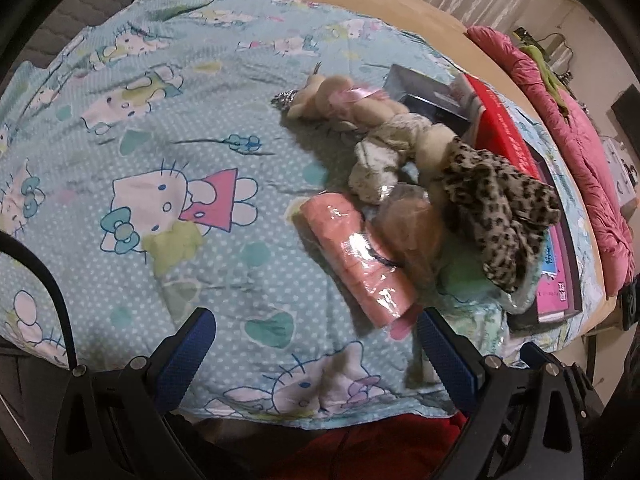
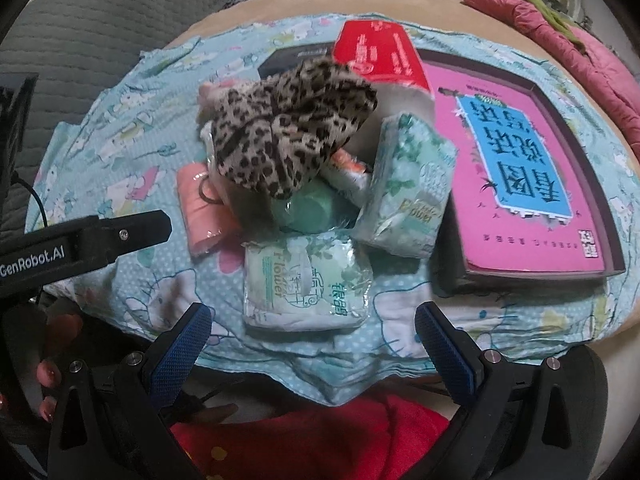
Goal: Organize soft objects
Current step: 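Move both tools down toward the pile of soft items, then grasp the pink wrapped roll with the left tool while the right grasps a green-white tissue pack, then lift both held items and carry them over the pink book tray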
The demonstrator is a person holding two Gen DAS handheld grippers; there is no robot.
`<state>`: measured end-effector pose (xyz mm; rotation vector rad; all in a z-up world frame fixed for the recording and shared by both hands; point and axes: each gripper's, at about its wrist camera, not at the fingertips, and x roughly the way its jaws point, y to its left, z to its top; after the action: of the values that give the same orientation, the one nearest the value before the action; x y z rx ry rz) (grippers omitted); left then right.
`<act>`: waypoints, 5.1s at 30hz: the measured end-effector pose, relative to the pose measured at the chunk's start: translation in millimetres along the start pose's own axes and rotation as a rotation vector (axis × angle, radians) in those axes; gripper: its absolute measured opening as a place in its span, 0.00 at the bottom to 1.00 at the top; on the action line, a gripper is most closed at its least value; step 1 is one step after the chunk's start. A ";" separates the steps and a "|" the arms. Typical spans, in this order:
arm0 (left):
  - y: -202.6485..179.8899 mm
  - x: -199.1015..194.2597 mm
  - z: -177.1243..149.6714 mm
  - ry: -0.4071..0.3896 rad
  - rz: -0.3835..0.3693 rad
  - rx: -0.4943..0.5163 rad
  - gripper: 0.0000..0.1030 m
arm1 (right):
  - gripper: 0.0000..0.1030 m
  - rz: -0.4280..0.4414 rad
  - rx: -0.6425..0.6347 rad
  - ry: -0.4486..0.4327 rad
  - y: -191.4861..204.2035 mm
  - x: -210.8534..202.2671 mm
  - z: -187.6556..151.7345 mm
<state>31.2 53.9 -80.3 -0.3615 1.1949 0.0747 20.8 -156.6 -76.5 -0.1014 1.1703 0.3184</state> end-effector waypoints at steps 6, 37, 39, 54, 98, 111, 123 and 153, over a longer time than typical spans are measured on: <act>-2.8 10.4 6.3 0.011 -0.011 0.000 0.98 | 0.98 -0.024 -0.031 0.002 6.4 15.7 5.2; -26.0 62.4 54.6 0.085 -0.079 -0.090 0.34 | 0.66 -0.002 -0.065 -0.045 12.1 36.0 17.1; -23.8 64.0 56.9 0.079 -0.105 -0.110 0.32 | 0.65 0.011 -0.064 -0.049 11.7 34.3 17.1; 12.3 47.6 38.0 0.078 -0.214 -0.192 0.23 | 0.62 0.113 0.015 -0.037 -3.8 25.7 16.4; -100.5 -92.3 15.2 -0.202 -0.239 0.188 0.22 | 0.62 -0.020 0.112 -0.494 -80.4 -114.3 27.5; -159.4 -86.1 17.2 -0.200 -0.248 0.321 0.22 | 0.62 -0.148 0.255 -0.587 -143.5 -126.0 25.2; -213.9 -57.1 24.3 -0.138 -0.280 0.388 0.22 | 0.62 -0.210 0.369 -0.615 -192.1 -127.6 18.4; -284.9 33.9 15.1 0.025 -0.260 0.519 0.22 | 0.62 -0.178 0.463 -0.495 -236.8 -93.6 10.7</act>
<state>127.3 -213.8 -39.6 -0.0572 1.1360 -0.4588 68.0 -397.1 -7.0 0.2661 0.7119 -0.0905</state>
